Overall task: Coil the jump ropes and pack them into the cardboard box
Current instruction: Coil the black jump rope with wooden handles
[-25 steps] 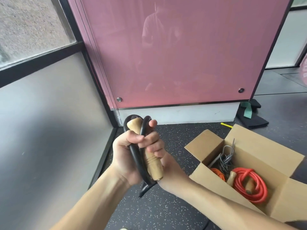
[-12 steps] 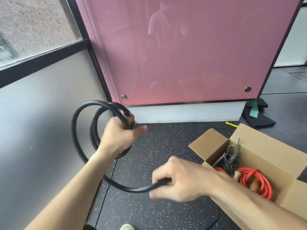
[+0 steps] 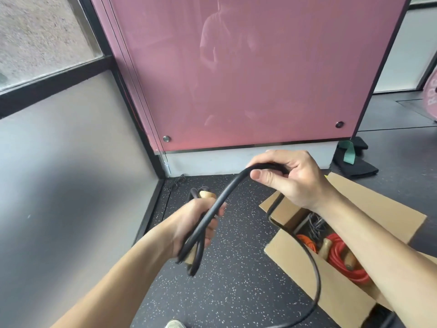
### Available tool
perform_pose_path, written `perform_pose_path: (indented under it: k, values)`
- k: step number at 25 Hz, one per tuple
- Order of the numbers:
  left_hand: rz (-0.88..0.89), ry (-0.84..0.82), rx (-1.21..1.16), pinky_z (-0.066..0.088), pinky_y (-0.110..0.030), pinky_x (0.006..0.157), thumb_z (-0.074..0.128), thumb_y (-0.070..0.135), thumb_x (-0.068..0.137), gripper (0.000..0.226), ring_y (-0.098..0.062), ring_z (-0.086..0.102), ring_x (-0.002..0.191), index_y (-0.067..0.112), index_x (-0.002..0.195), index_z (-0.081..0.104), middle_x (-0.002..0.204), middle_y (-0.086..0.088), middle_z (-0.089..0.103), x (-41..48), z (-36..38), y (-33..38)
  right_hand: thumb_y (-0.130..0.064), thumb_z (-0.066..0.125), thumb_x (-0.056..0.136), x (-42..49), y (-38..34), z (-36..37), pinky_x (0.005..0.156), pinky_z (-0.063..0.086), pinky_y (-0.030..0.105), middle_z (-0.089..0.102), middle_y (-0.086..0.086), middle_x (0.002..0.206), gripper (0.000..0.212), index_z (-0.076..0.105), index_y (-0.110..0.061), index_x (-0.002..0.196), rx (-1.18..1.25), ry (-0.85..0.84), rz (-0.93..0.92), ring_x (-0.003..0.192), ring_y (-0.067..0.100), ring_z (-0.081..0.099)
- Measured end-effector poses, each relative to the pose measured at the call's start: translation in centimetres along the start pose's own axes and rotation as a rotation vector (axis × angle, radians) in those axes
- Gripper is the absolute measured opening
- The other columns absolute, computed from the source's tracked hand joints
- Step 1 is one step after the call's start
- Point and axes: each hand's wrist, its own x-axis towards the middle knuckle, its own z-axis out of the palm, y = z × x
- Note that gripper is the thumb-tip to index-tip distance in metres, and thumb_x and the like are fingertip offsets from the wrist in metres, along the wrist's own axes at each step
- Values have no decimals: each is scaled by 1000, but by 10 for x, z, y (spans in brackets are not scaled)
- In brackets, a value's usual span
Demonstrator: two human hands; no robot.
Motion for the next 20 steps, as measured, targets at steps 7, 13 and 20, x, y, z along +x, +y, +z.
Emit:
perform_pose_path:
  k: [7,13,20]
  values:
    - [113,-538,-140,30,-23,47,84,58,62,54,-9,33,46,16,84,58,54,9,40,-9,21,0,-45,72,89,3,11,12,67,48,24,72,-15,77,26,78,-20,91,-126,80,79,71,4,63]
    - [371,-780,-409,40,-25,54,72,14,73,19,-9,53,53,14,83,55,55,8,51,-14,30,11,-78,38,86,-4,26,61,63,34,35,42,4,61,75,61,-10,67,227,28,448,58,17,41]
    - [704,107,-760,42,-20,53,79,23,69,29,-4,48,51,24,70,50,55,12,48,-13,0,39,-60,24,105,-51,17,127,54,38,29,40,-5,47,66,60,-14,72,220,-395,817,40,12,36]
